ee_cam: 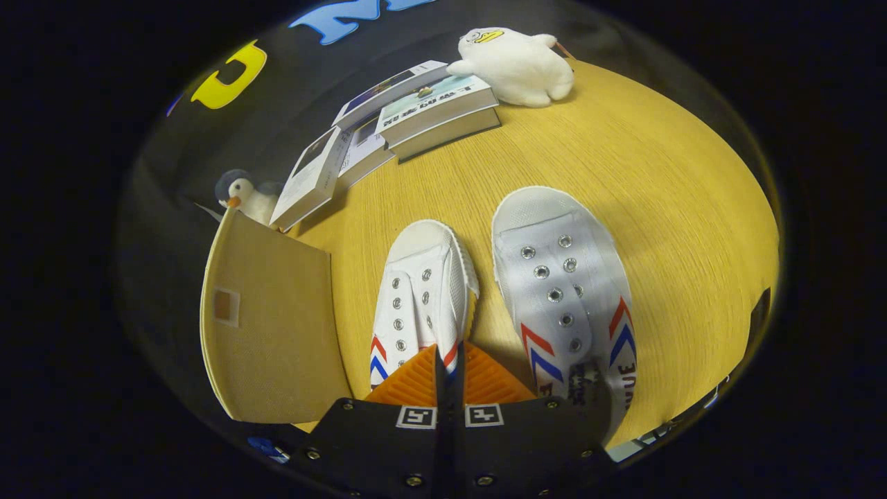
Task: Open the storage box then place both shoes into the box .Put the left shoe in first, then the right shoe, with the right side of both shoes facing outward in a uniform manner.
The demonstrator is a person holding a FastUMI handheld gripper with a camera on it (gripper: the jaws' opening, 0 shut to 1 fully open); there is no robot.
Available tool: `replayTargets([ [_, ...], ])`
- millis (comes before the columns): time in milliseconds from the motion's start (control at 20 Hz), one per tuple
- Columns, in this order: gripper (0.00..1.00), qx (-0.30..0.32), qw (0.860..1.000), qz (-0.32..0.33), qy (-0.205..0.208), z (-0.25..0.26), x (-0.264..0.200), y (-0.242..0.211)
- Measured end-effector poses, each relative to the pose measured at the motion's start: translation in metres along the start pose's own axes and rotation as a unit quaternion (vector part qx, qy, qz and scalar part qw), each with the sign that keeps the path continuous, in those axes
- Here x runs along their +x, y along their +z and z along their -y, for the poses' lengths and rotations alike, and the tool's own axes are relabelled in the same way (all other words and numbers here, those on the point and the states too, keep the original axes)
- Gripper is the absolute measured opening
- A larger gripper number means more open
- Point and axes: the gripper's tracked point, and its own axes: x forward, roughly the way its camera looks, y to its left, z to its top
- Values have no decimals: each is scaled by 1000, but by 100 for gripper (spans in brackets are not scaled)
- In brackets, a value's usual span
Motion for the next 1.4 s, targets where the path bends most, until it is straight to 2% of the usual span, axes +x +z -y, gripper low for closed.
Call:
replayTargets([
  [400, 1, -1, 998, 21, 60, -69, -55, 31],
  [750, 0, -30, 995, 41, 87, -128, -86, 45],
  [1000, 1, -51, 992, 46, 106, -174, -87, 44],
  [1400, 1, -70, 990, 31, 116, -235, -49, 21],
])
